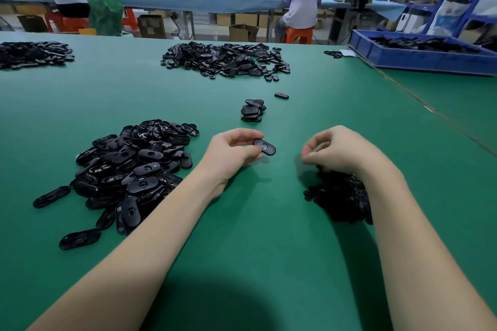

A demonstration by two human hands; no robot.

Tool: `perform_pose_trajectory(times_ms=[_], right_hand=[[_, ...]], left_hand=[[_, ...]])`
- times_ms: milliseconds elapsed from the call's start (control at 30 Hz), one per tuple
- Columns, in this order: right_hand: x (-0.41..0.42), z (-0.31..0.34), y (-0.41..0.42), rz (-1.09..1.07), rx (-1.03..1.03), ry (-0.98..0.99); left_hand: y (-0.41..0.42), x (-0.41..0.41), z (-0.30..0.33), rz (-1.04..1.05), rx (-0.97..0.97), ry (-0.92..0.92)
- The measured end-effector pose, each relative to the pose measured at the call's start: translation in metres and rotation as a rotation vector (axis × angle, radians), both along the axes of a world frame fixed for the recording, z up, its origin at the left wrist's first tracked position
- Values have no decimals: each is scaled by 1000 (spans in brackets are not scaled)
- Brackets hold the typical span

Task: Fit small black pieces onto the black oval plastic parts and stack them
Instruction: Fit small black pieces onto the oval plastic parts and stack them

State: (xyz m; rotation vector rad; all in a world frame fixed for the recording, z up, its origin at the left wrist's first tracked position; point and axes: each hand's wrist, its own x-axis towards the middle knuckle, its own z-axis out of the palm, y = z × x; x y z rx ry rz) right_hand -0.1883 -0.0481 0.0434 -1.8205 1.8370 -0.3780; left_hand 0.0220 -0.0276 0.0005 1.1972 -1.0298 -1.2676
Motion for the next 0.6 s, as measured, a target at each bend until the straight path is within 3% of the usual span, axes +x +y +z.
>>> perform_pose_trajectory(times_ms=[100,200,600], right_hand=[[9,-2,2,62,-15,-356],[23,-6,1,82,-14,-537],[39,-19,-3,-33,-78,-552]], left_hand=[[0,-1,-2,21,-28,-12],[0,-3,-5,38,-72,-64],[2,-2,-4,-21,-153,-125]])
